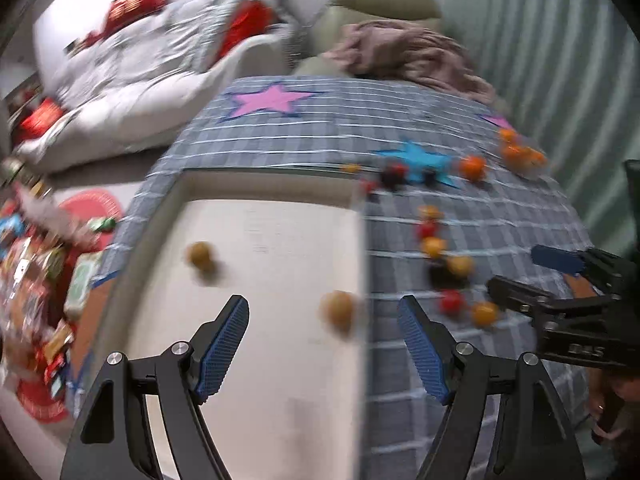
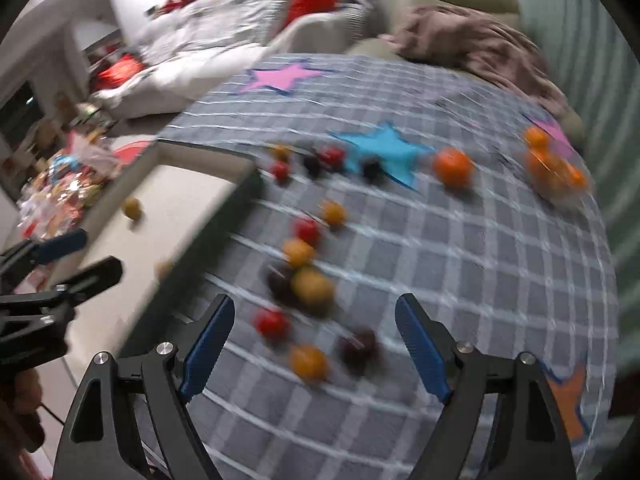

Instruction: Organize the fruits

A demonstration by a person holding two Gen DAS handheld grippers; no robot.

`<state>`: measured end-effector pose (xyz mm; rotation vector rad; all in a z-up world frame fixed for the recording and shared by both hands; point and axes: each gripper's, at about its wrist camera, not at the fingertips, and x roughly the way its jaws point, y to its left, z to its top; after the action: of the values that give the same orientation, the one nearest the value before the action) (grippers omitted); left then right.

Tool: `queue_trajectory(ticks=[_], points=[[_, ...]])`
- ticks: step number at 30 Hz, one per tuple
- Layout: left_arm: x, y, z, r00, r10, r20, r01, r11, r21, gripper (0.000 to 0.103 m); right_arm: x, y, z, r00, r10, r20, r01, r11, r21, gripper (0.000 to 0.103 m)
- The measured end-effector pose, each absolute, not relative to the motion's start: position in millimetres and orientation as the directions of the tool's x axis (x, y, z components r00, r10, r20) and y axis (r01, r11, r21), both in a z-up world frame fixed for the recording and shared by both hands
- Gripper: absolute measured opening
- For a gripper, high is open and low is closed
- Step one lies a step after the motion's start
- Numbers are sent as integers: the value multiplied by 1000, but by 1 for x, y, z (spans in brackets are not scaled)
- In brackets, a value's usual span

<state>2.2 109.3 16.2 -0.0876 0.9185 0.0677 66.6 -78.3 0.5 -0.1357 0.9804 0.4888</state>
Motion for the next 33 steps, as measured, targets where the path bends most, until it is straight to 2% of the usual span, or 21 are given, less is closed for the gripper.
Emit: queue_trajectory(ticks=[8,11,21,26,28,30,33], points=[[11,43,-8,565,-15,-825,19,1000,-5,78,48,-122,-24,447,304,-841,-420,902,102,85],[16,36,-17,551,8,-835,11,1000,17,78,44,-126,-28,455,303,-837,-439,895,85,85],[37,30,-36,504,-30,-863,5,999,-32,78,48,-129,-41,457,324,-828,-491,868,69,85],[51,25,-45,481,-28,-876,-1,999,-33,77,52,-119,-42,470,328,-820,-544,839,24,78],[53,22,-47,484,-13,-875,4,1000,-13,71,54,-116,-42,468,336,-817,-564,826,16,76],[54,21,-46,486,-14,-874,7,1000,-12,71,56,-112,-42,466,344,-815,-582,813,11,75],[55,21,-44,492,-15,-871,9,1000,-13,57,60,-105,-43,463,352,-813,-606,795,-1,72]])
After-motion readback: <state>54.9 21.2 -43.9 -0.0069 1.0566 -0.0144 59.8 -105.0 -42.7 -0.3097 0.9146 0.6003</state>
